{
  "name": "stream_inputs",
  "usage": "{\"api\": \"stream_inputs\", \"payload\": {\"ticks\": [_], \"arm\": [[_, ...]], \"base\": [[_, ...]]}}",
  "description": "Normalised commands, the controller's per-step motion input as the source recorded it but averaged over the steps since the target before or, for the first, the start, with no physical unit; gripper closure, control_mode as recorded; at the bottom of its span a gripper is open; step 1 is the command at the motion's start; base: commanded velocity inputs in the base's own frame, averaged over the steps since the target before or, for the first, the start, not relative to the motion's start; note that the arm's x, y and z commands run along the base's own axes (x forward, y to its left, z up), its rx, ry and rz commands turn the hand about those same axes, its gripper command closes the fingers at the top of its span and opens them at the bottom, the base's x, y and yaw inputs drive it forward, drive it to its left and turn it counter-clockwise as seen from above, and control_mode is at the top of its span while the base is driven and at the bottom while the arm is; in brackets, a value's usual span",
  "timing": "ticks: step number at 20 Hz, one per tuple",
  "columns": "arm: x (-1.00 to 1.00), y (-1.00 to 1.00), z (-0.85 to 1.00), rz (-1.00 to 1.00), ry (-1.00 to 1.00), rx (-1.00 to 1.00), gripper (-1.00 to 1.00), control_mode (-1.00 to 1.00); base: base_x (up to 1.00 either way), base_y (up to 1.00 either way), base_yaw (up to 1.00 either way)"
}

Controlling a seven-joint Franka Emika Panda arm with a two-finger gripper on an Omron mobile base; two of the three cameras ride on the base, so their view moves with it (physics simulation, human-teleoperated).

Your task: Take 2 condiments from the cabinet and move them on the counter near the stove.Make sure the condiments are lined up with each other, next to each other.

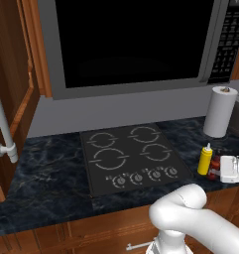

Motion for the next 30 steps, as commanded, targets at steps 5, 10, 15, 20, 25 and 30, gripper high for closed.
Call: {"api": "stream_inputs", "payload": {"ticks": [5, 10, 15, 20, 25, 30], "arm": [[0.0, 0.0, -0.1, 0.0, 0.0, 0.0, -1.0, -1.0], [0.0, 0.0, -0.15, 0.0, 0.0, 0.0, -1.0, -1.0], [0.0, 0.0, -0.08, 0.0, 0.0, 0.0, -1.0, -1.0], [-0.08, -0.16, 0.0, 0.0, -0.01, 0.0, -1.0, -1.0], [-0.27, -0.32, 0.01, 0.0, -0.07, 0.0, -1.0, -1.0], [-0.35, -0.21, 0.02, 0.0, -0.11, 0.0, -1.0, -1.0]], "base": [[0.0, 0.0, 0.0], [0.0, 0.0, 0.0], [0.0, 0.0, 0.0], [0.0, 0.0, 0.0], [0.0, 0.0, 0.0], [0.0, 0.0, 0.0]]}}
